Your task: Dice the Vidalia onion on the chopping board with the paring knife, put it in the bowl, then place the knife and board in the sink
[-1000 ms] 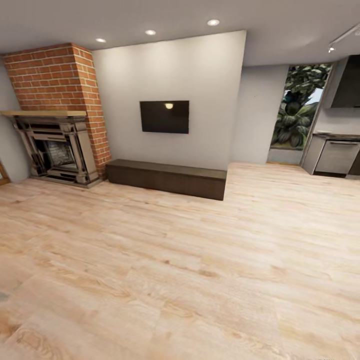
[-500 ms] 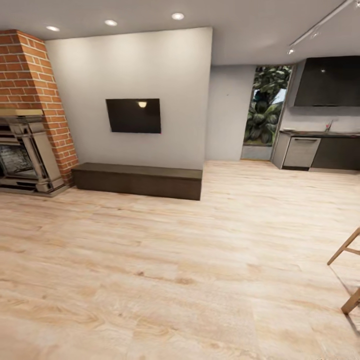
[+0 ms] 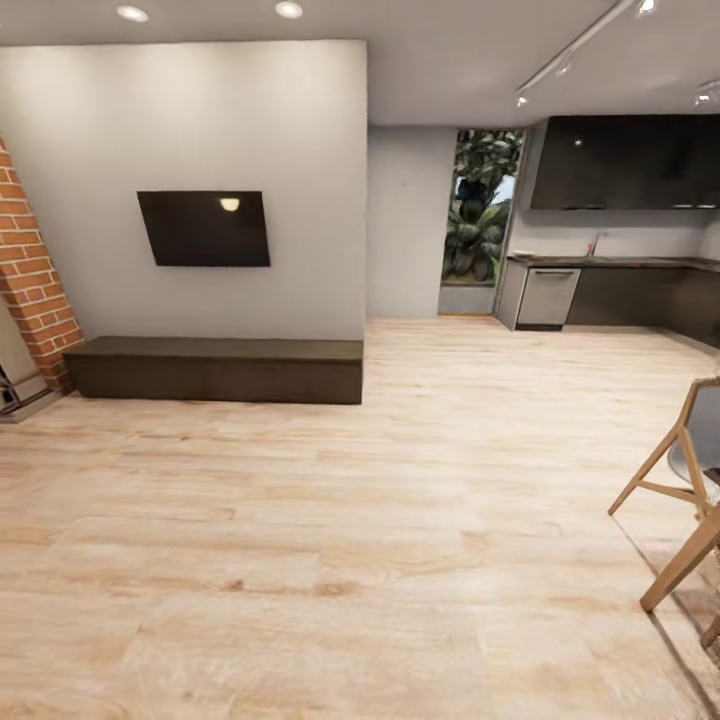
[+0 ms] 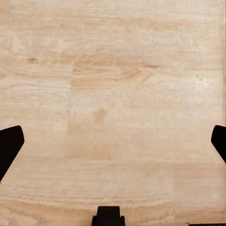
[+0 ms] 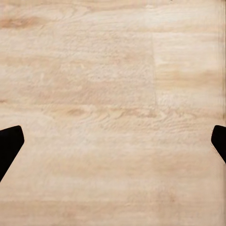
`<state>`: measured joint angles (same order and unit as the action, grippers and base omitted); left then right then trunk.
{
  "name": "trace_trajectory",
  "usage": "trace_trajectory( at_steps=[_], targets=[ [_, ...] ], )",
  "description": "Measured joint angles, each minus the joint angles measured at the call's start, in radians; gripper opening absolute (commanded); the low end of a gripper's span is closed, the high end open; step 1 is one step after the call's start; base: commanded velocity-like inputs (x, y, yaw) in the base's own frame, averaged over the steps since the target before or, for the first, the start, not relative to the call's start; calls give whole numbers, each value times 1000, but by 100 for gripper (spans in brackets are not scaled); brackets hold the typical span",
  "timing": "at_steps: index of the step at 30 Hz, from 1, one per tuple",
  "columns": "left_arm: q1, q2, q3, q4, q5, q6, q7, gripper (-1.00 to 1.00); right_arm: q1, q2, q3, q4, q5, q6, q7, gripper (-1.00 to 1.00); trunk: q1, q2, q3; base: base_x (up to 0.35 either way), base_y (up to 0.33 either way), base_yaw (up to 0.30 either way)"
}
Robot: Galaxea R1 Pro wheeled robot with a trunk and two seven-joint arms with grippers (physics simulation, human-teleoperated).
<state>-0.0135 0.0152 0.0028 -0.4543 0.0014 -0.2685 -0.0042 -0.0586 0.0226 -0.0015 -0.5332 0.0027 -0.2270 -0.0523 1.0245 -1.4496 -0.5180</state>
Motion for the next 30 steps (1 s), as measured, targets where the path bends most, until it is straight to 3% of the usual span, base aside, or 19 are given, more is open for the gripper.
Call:
trace_trajectory(
  at_steps=[30],
  targets=[
    [0,0,0,-1,0,0,0,100,0,0,0,0,0,0,0,100,0,0,-20,324,0,-273]
  ],
)
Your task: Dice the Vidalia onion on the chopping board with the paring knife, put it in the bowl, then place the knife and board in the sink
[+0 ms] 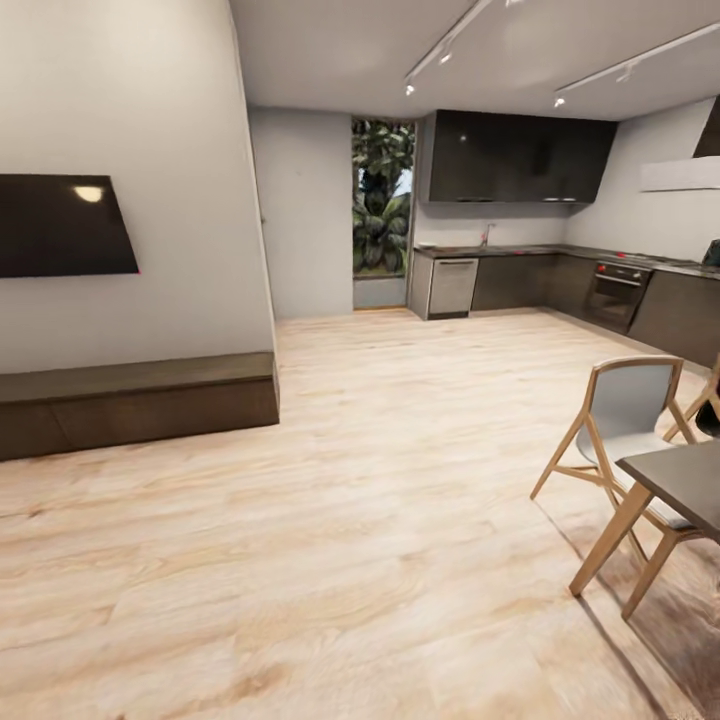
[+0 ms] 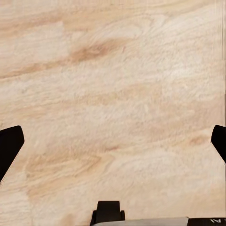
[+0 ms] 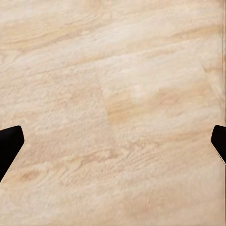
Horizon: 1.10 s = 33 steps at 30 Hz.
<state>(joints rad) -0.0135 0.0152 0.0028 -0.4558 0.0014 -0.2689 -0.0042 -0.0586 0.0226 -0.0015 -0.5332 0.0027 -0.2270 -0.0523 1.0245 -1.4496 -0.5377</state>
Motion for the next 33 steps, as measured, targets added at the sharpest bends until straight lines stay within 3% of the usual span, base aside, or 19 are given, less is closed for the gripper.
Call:
trace_trajectory(
  at_steps=[8,33],
  targets=[
    [0,0,0,0,0,1,0,100,0,0,0,0,0,0,0,100,0,0,-4,324,0,-213],
    [0,0,0,0,0,1,0,100,0,0,0,0,0,0,-1,100,0,0,-5,324,0,-5]
  ],
)
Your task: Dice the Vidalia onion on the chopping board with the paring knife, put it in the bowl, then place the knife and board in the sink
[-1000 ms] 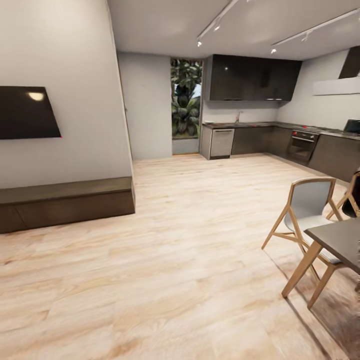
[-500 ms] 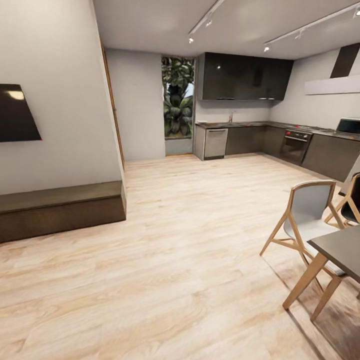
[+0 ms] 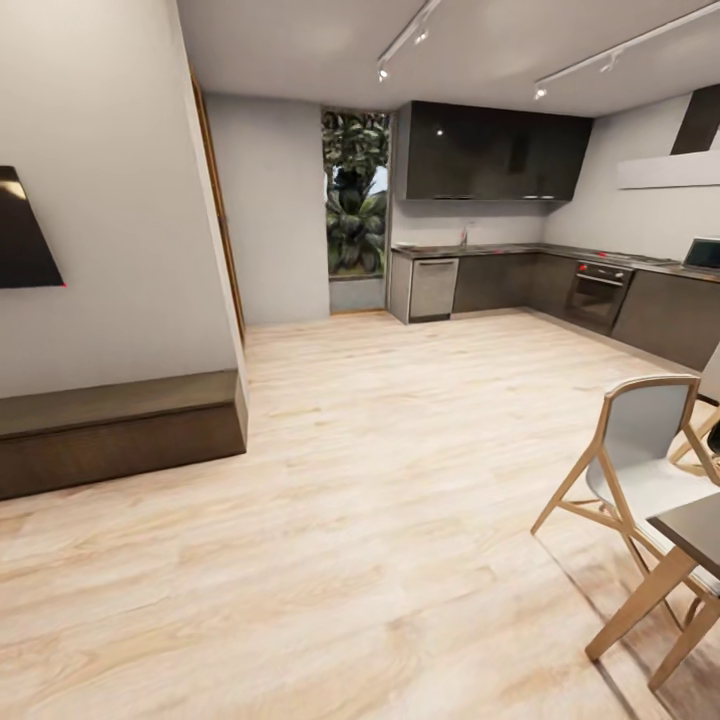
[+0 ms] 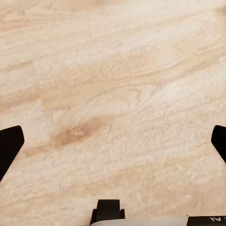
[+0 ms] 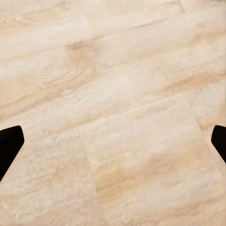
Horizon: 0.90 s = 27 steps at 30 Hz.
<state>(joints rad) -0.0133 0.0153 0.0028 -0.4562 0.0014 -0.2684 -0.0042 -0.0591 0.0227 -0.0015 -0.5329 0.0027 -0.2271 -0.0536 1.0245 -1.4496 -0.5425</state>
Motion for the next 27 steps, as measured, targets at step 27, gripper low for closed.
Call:
trace_trajectory(
  at_steps=[27],
  targets=[
    [0,0,0,0,-1,0,0,100,0,0,0,0,0,0,0,100,0,0,0,324,0,0]
  ],
)
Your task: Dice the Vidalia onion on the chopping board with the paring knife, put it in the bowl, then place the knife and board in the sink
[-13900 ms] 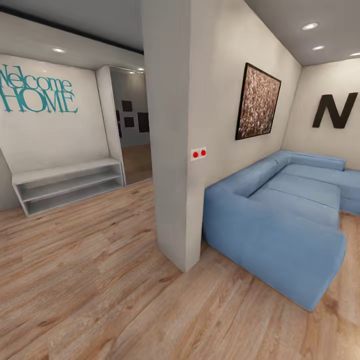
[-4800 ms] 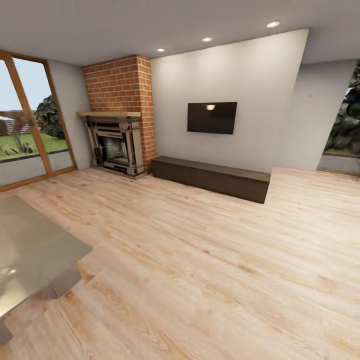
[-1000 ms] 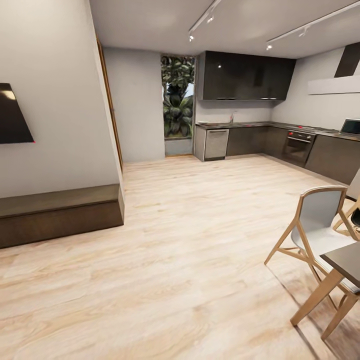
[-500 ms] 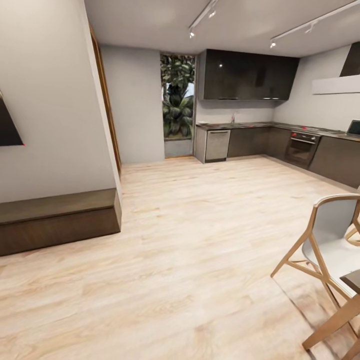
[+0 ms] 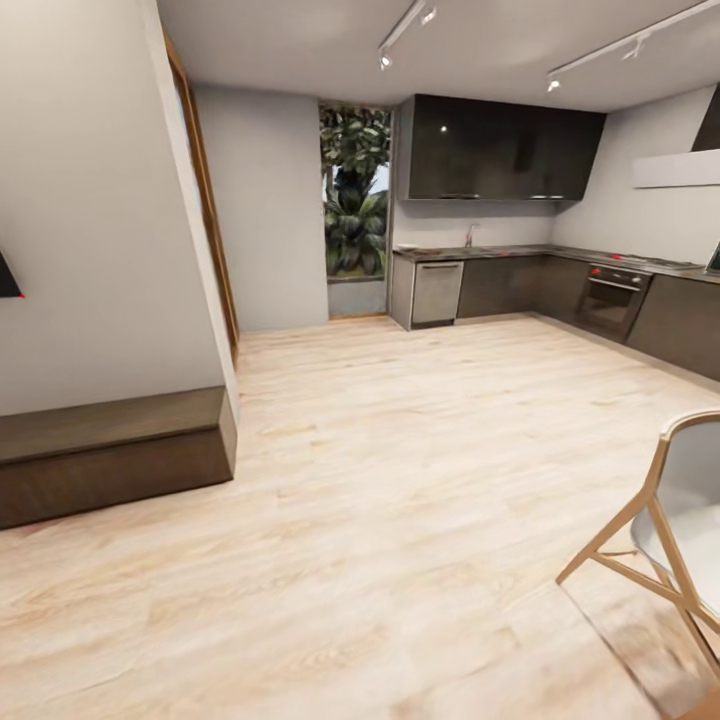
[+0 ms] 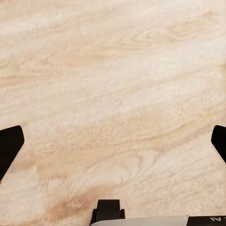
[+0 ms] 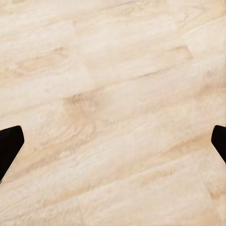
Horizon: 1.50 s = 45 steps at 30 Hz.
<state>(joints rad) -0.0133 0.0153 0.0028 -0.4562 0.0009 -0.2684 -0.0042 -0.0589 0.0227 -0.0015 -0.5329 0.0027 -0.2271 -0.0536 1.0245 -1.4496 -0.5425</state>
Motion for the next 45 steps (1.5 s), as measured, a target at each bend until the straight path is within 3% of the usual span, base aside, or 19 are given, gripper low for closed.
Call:
trace_trajectory(
  at_steps=[23,45],
  targets=[
    [0,0,0,0,-2,0,0,100,0,0,0,0,0,0,0,100,0,0,0,324,0,-93],
    [0,0,0,0,-2,0,0,100,0,0,0,0,0,0,0,100,0,0,0,324,0,-6]
  ],
)
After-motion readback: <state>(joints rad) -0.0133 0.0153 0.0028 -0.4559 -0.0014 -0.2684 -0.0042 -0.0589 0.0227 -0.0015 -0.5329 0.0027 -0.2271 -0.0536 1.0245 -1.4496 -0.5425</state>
